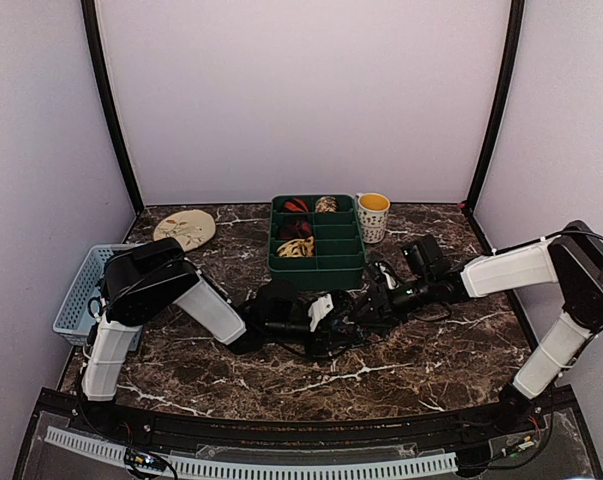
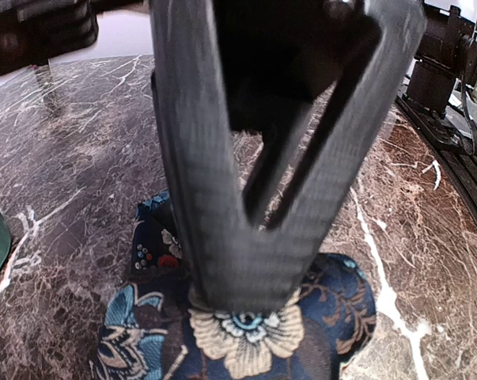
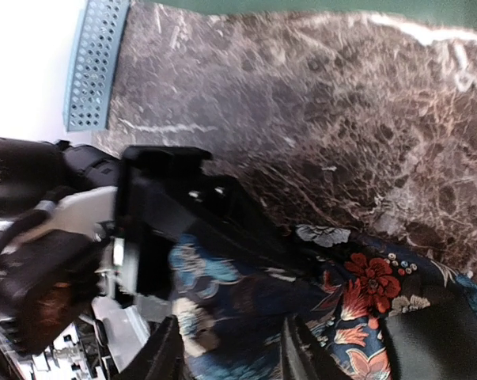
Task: Roll the ties
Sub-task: Roll the tie at the center of the board.
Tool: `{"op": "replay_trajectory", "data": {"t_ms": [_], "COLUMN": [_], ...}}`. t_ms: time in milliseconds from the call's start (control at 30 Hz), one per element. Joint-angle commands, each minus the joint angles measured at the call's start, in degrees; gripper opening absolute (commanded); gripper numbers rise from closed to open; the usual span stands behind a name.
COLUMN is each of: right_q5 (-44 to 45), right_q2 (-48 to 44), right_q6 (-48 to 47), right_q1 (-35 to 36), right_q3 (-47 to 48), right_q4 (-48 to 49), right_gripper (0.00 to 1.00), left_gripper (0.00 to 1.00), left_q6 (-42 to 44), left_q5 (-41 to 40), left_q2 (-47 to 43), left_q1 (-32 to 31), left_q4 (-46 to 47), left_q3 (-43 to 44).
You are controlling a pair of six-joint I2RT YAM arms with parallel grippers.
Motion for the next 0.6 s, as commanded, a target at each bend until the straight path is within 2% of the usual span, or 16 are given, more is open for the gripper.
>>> {"op": "replay_trajectory", "data": {"t_ms": [0,300,367,567], "right_q5": [0.7,3.5,3.6,3.9], "right_q2": [3.0,5.6,6.0,7.0], "right_q6": [-0.5,1.8,1.7,1.4], "right_q1": [0.9,0.2,-0.1,-1.5], "right_q3": [1.5,-0.6,-1.0,-2.9], "right_q4": [0.2,2.5,2.4,2.5], "right_gripper": [0.36,0.01,0.0,0.0], "left_gripper": [0.35,0.35,0.37,0.63], "left_q6": [0.1,1.3,1.3,0.4], "left_q5": [0.1,1.2,1.8,1.5], "left_q2": [-0.2,-0.4,-0.4,-2.3], "left_q1": [0.3,0.3,0.3,0.4], "left_q4": [-8.6,-9.7,-10.0,-8.6], "left_q3": [-0.9,0.5,1.2,1.6]}}
